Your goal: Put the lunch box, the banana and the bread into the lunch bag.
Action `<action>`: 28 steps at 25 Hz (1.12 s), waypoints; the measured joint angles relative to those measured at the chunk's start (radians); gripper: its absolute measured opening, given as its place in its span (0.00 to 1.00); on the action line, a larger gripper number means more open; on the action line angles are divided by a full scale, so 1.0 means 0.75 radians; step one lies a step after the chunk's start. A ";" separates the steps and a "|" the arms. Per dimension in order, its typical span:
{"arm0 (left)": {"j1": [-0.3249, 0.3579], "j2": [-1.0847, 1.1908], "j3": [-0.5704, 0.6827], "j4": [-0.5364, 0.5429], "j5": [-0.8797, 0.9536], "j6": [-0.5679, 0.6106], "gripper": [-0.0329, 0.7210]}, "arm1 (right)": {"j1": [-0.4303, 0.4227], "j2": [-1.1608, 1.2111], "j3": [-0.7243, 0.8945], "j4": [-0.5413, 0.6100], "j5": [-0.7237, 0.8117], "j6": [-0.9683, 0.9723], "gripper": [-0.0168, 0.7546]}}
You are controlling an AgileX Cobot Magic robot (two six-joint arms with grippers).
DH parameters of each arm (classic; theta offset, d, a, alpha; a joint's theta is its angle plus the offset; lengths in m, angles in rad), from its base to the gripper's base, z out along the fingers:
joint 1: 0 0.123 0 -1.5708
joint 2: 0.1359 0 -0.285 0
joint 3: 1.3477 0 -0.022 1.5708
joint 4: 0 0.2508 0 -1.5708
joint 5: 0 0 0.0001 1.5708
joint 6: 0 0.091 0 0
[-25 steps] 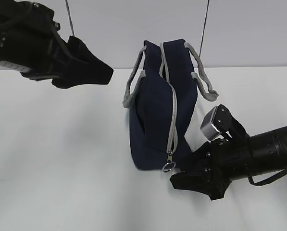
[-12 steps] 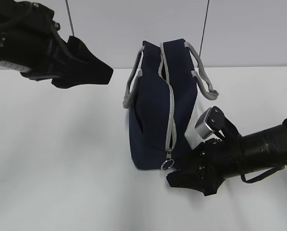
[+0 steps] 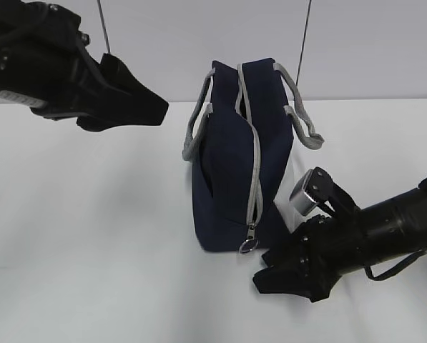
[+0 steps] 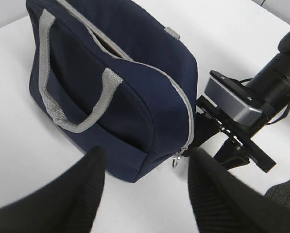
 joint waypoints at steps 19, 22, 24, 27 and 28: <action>0.000 0.000 0.000 0.009 0.000 0.000 0.56 | 0.000 0.000 -0.002 0.068 0.110 0.001 0.55; 0.000 0.000 0.000 0.009 0.000 0.000 0.56 | 0.000 0.000 -0.002 0.087 0.110 -0.030 0.55; 0.000 0.000 0.000 0.009 0.000 0.000 0.56 | 0.000 0.000 -0.002 0.097 0.101 -0.036 0.55; 0.000 0.000 0.000 0.009 0.000 0.000 0.56 | 0.000 0.000 -0.002 0.120 0.077 -0.044 0.55; 0.000 0.000 0.000 0.009 0.000 0.000 0.56 | 0.000 0.000 -0.002 0.129 0.071 -0.049 0.55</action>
